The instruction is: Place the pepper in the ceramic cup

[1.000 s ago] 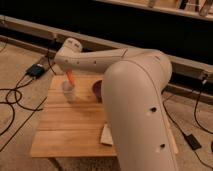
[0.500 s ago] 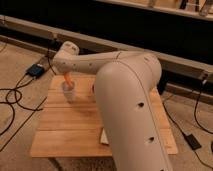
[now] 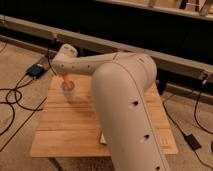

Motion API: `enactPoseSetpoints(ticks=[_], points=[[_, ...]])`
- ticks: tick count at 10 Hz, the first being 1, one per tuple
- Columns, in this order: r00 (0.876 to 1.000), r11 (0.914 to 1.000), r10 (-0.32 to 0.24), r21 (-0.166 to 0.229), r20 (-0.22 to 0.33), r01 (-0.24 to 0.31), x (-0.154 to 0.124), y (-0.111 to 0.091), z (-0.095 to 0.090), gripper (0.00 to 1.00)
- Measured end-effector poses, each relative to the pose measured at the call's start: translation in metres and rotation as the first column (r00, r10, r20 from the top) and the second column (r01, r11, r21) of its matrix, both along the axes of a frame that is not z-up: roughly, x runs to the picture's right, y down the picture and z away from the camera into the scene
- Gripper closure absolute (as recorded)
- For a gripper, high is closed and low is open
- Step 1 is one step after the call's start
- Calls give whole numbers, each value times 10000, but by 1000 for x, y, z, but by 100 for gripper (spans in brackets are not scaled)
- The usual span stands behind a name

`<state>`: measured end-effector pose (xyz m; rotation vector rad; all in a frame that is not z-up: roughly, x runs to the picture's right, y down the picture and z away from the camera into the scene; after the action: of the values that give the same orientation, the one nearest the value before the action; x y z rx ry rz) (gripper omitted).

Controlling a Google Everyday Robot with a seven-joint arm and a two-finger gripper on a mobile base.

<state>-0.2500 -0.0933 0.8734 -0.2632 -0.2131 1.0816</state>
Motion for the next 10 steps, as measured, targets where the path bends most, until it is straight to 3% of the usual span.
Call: enactPoseSetpoints(ticks=[3,4,10], points=[[9996,9998,128,176,-255,-123,3,5,3,62],[9992,9996,176,227,-347,-169,4,7,3,57],[9950,9978,438,535,-899,-391,11,20,1,56]])
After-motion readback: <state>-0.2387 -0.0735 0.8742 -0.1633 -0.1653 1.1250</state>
